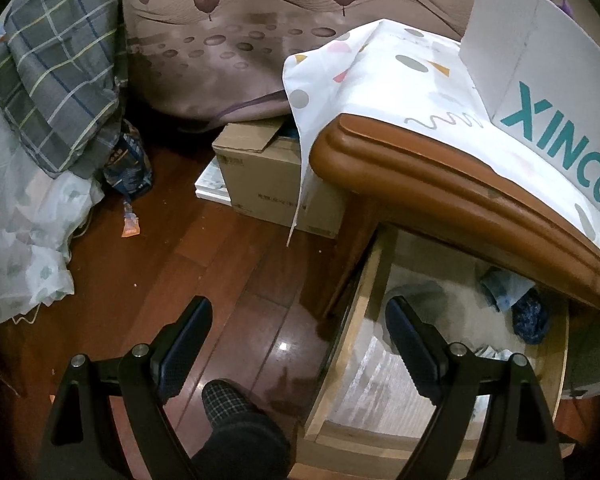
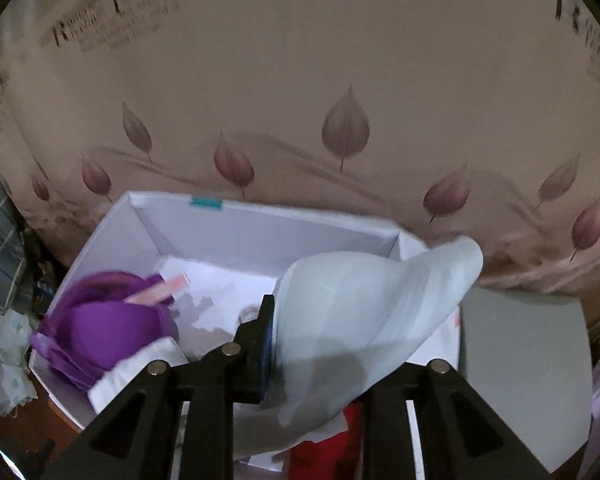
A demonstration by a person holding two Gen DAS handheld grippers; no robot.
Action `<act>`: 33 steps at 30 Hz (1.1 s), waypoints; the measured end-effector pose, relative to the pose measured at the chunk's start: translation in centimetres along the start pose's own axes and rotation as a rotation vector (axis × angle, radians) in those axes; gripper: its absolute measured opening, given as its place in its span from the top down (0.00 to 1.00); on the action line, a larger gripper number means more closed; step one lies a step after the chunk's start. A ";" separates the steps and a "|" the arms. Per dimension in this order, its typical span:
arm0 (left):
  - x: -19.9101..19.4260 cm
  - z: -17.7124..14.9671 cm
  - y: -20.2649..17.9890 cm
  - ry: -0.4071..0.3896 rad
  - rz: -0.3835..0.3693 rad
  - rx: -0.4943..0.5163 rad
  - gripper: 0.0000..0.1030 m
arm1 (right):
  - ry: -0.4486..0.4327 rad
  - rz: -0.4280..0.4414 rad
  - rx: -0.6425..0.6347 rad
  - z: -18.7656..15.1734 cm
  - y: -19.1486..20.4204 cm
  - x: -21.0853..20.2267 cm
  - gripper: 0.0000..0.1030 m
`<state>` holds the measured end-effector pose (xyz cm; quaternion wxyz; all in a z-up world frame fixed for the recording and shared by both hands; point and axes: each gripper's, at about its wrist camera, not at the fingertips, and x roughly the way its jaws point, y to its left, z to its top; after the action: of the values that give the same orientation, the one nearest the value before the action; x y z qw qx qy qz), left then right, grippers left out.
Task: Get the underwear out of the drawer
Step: 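Carry the white garment with the right gripper into the box and release, then move the right gripper back down into the open drawer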
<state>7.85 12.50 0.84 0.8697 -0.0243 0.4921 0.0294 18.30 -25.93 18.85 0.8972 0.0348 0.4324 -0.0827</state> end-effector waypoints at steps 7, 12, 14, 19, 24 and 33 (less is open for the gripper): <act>0.2 -0.2 -0.8 0.003 0.002 0.035 0.16 | 0.051 -0.021 -0.018 -1.9 0.4 2.1 0.66; 0.2 -0.2 -0.7 0.004 -0.002 0.037 0.16 | 0.061 -0.035 -0.037 -2.2 0.3 0.6 0.36; 0.3 -0.2 -0.7 0.007 -0.001 0.036 0.16 | 0.056 -0.051 -0.063 -2.5 0.4 -0.4 0.35; 0.5 -0.2 -0.9 0.009 0.002 0.035 0.16 | 0.031 -0.042 -0.107 -3.3 0.7 -3.7 0.34; 0.5 -0.4 -0.9 0.013 0.012 0.044 0.16 | -0.039 -0.029 -0.197 -6.0 1.2 -8.9 0.34; 0.5 -0.5 -0.8 0.016 0.022 0.033 0.16 | -0.114 -0.022 -0.629 -20.0 5.2 -11.5 0.34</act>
<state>7.80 11.69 0.16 0.8655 -0.0048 0.4999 0.0306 -3.26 -16.76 15.32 0.8858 -0.2536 0.3863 0.0434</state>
